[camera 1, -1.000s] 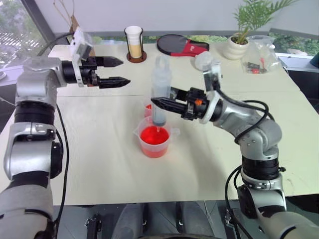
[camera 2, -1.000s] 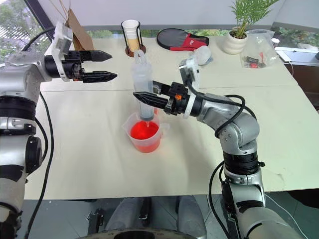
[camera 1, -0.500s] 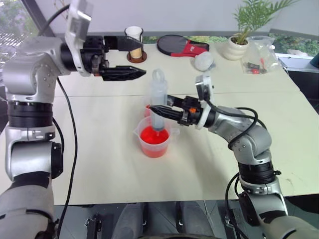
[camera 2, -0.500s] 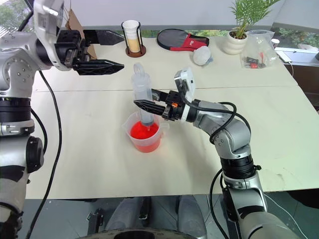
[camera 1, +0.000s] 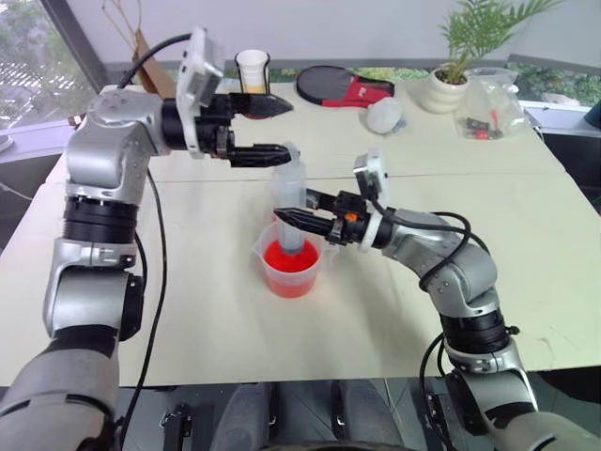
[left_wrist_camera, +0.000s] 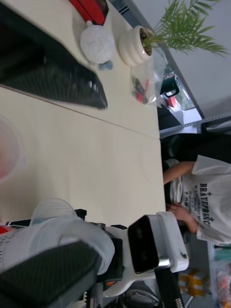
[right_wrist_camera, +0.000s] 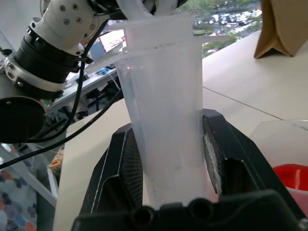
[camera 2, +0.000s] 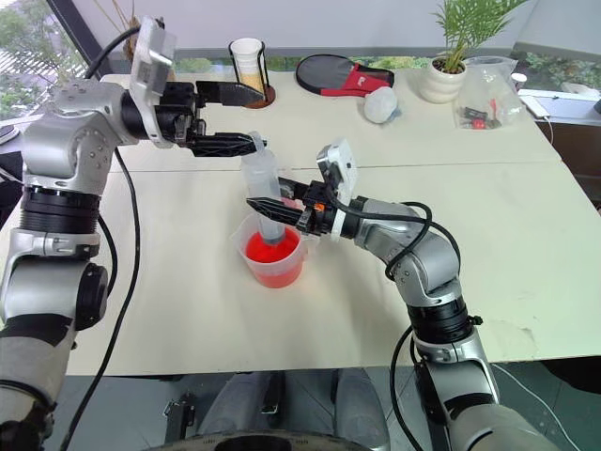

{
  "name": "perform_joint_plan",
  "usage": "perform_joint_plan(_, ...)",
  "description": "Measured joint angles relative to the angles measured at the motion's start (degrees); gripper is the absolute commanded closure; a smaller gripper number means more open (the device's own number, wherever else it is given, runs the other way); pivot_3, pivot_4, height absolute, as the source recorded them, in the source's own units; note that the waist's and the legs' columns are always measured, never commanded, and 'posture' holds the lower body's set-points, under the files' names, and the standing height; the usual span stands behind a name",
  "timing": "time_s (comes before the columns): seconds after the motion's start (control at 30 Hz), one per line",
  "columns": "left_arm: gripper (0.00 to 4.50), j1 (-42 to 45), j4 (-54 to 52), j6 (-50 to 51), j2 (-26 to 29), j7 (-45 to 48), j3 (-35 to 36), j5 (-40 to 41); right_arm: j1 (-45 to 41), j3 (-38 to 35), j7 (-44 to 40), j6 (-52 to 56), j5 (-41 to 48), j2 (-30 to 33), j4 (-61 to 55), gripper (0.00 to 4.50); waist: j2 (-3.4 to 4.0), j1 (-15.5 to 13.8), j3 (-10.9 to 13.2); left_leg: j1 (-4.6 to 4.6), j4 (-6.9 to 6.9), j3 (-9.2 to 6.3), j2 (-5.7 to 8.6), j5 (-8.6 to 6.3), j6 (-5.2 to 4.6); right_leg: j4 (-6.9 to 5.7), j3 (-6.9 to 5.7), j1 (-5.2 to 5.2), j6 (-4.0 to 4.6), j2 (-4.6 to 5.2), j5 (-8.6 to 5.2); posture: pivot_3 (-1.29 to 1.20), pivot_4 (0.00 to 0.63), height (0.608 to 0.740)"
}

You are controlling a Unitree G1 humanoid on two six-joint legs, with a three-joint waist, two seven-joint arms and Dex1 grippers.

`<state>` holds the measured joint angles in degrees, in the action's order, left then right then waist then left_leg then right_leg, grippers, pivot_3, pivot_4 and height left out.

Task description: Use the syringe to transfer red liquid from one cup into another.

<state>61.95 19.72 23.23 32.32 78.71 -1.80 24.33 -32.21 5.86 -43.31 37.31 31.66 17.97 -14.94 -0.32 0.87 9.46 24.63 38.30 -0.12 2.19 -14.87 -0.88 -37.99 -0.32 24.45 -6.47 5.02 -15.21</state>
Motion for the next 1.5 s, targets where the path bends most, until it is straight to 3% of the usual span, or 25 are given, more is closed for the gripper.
perform_joint_plan(0.17,4.19,-0.9,-2.2,1.2,-1.0,1.1,-0.4,1.0,0.4,-0.4,1.3,-0.6,-0.1,0.0,0.0,3.12,0.00,0.0,0.0,0.00,0.00,0.00,0.00,0.00,0.00,0.00,0.01,0.00,0.00,0.00,0.00,0.00,0.150,0.740)
perform_joint_plan(0.57,4.19,-1.1,-5.0,7.6,-1.2,0.5,0.4,4.9,2.3,0.3,1.4,-3.4,-0.6,0.1,-1.6,3.12,0.00,0.0,0.0,-0.03,0.01,0.00,0.00,0.00,0.00,0.00,0.01,-0.02,0.00,0.00,0.00,0.00,0.150,0.740)
perform_joint_plan(1.33,4.19,0.8,-3.7,9.0,-0.1,0.5,0.9,7.7,4.9,0.9,1.8,-5.1,-1.7,0.0,-3.0,3.12,0.00,0.0,0.0,-0.08,0.01,0.00,0.00,0.00,0.00,0.01,0.02,-0.04,0.00,0.00,0.00,0.00,0.150,0.740)
perform_joint_plan(1.43,3.42,0.8,-3.7,9.8,0.4,0.5,1.0,8.3,4.6,1.2,1.9,-4.8,-1.6,-0.1,-3.0,3.12,0.00,0.0,0.0,-0.08,0.01,0.00,0.00,0.00,0.00,0.01,0.02,-0.04,0.00,0.00,0.00,0.00,0.150,0.740)
perform_joint_plan(1.5,2.53,0.8,-3.7,10.8,1.3,0.3,1.7,8.4,3.7,1.7,2.0,-3.4,-1.1,-0.1,-3.8,3.12,0.00,0.1,0.0,-0.09,0.00,-0.01,-0.01,0.00,0.00,0.01,0.02,-0.03,0.00,-0.01,0.00,0.00,0.150,0.740)
